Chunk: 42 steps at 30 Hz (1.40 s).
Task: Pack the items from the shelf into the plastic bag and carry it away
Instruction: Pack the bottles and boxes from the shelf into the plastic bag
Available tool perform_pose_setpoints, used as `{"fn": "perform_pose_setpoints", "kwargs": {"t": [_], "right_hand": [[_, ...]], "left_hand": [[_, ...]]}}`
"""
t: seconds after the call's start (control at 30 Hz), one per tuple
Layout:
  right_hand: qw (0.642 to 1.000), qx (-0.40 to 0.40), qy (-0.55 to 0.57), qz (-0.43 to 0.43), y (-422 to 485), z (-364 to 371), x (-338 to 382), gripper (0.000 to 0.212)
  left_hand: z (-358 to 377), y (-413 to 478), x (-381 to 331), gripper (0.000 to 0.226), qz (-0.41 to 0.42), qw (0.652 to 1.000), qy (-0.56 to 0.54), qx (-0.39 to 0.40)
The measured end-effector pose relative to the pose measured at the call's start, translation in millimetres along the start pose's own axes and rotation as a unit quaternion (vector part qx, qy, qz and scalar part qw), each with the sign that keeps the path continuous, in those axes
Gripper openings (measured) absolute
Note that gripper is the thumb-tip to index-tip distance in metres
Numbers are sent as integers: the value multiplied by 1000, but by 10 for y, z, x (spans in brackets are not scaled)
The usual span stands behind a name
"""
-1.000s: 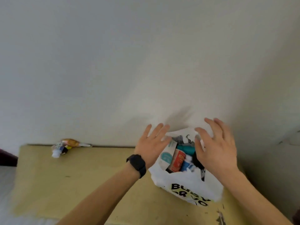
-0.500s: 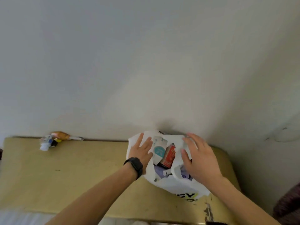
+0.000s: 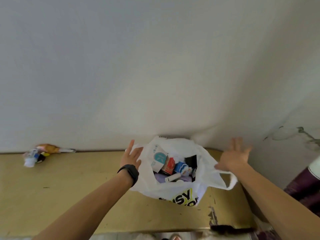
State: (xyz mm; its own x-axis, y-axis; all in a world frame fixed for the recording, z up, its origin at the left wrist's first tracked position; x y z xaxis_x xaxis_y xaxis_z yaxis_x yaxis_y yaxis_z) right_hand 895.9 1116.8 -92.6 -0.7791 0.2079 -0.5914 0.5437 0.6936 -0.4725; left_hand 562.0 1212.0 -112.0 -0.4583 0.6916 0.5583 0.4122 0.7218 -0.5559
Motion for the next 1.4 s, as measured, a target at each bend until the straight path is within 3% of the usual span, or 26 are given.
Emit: {"fn": "perform_pose_setpoints", "kwargs": {"t": [0.1,0.2,0.27,0.3,0.33,0.4,0.5,0.63,0.8,0.93,1.1,1.27,1.33,1.4], "right_hand": [[986,-85,139,38,23,-136,-187,77],[932,-265,233,-80,-317,-356,203,70],[869,-382,261,-176,-541,-452,569,52],[850,-402,261,-222,-595,-449,759,40],[848,-387,251,-260,-610,-419,933,33],[886,-306,216,-272,-483,-251,1160,35],[960,-199,72,-185,-56,95,1035,66],[986,-113,-91,-77,465,384,399,96],[978,-130,-146,-68,634,-23,80,101],[980,-150,-115,-69,666,-128,-35,104],[984,-83,-69,-144,517,376,207,116],[977,-146,47,-146,184,324,204,118],[959,-221,96,-148,-60,233,259,105],[949,-257,105,-148,-285,264,445,84]], "left_hand": [[-161,-22,10,60,12,998,-29,-51],[-527,-16,-136,47,44,975,-152,-158],[-675,35,-297,42,68,955,-231,-172],[-707,67,-387,45,76,948,-257,-175],[-713,98,-463,54,79,943,-273,-174],[-641,169,-552,67,70,946,-278,-153],[-409,275,-429,60,37,965,-232,-118],[-99,394,-100,62,-5,987,-143,-75],[-258,652,137,67,-57,991,-96,-78],[-359,810,434,69,-81,988,-103,-79],[-131,660,-77,91,9,979,-206,-12],[-80,358,-272,120,23,955,-286,-70],[-53,183,-329,107,24,945,-311,-99],[-14,-2,-453,75,50,935,-328,-121]]}}
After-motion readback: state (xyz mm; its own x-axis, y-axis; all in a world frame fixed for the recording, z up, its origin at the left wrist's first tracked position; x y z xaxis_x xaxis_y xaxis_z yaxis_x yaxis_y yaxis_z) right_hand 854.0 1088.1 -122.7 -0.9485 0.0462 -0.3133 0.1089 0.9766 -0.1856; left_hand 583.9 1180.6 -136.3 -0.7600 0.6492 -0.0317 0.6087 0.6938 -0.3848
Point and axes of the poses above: each hand's wrist, its own y-axis towards the middle knuckle, its own z-axis out of the palm, x = y × z, the point moved 4 cm from there along y, towards the middle knuckle, and after that the axes turned 13 degrees about -y, right-handed, at the moved point
